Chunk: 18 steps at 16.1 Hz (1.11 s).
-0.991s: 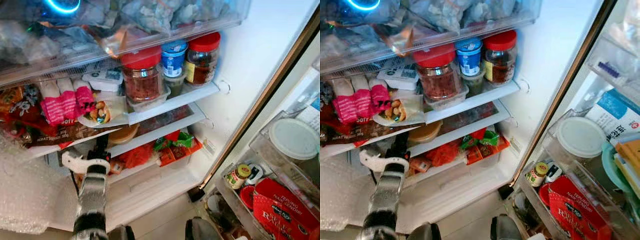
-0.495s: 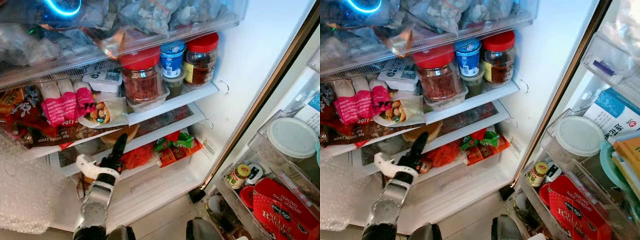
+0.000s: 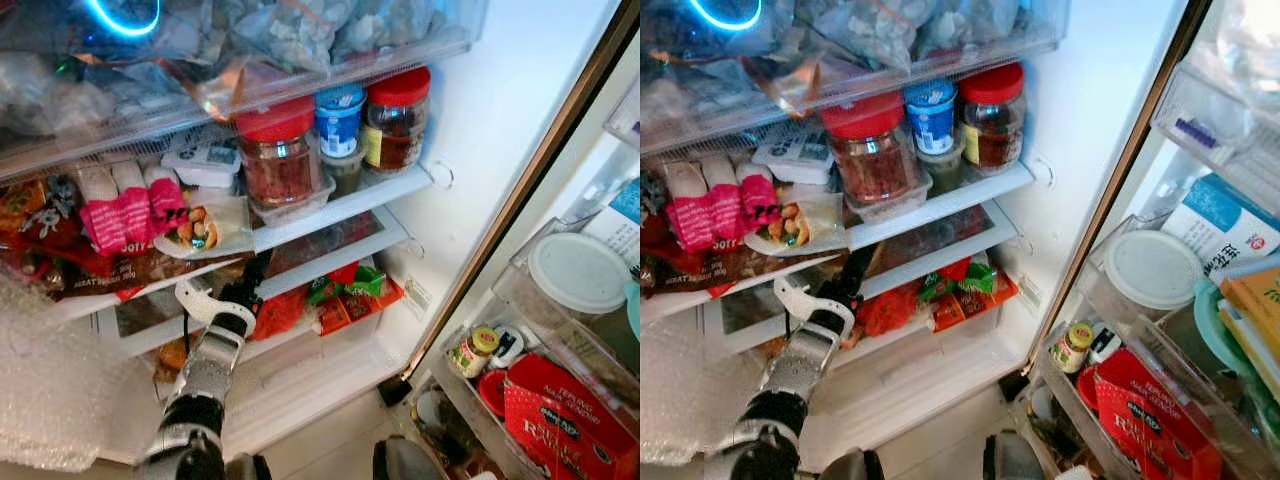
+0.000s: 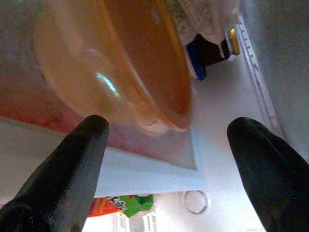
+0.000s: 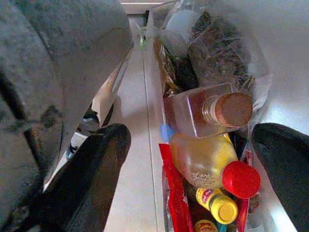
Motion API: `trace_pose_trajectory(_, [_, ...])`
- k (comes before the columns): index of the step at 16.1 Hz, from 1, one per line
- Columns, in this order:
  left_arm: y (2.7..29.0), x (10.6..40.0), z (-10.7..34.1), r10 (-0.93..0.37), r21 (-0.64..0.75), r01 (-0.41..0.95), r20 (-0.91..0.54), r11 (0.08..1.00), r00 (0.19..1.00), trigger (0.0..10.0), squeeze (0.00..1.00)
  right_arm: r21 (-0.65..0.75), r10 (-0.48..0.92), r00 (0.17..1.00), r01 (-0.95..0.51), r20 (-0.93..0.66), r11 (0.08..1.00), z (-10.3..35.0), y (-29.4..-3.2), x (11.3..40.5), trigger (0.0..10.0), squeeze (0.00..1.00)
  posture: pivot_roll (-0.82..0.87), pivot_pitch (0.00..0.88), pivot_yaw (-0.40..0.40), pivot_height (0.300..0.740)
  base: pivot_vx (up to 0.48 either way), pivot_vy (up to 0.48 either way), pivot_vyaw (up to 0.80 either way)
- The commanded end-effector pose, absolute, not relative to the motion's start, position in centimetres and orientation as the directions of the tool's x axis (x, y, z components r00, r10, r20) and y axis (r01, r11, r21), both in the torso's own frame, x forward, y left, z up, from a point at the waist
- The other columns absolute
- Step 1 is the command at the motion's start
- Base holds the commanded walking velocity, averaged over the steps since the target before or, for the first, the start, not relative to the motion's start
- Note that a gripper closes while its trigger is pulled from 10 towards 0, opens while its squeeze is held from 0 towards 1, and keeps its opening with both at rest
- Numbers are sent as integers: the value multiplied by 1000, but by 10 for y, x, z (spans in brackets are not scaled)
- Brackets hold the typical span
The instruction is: Restocking fridge
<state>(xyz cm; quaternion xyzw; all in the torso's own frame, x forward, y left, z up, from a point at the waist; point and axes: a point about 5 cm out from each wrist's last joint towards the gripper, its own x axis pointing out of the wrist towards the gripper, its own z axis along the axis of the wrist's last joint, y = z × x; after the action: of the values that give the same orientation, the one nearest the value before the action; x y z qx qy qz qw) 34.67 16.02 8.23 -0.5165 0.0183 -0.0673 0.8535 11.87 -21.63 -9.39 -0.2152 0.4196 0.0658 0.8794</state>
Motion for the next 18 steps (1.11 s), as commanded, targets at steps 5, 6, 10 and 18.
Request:
trace_pose_trajectory(5, [172, 319, 75, -177, -787, 176, 87, 591, 980, 10000, 0, -276, -40, 555, -350, -831, 895, -105, -205, 97, 10000, 0, -245, 147, 55, 648, 0, 0, 0])
trace_pose_trajectory(6, [173, 313, 78, -192, -751, 204, 105, 628, 976, 10000, 0, -276, -39, 555, -351, -831, 895, -105, -205, 97, 10000, 0, -242, 147, 54, 648, 0, 0, 0])
trace_pose_trajectory(10, [171, 284, 87, -295, -509, 297, 87, 808, 951, 10000, 0, -277, -45, 555, -342, -831, 898, -104, -205, 99, 10000, 0, -219, 136, 62, 648, 0, 0, 0])
trace_pose_trajectory(18, [188, 255, 7, -245, 2, 267, -390, 964, 888, 10000, 0, -263, -38, 550, -337, -834, 904, -105, -199, 105, 10000, 0, -191, 104, 97, 648, 0, 0, 0])
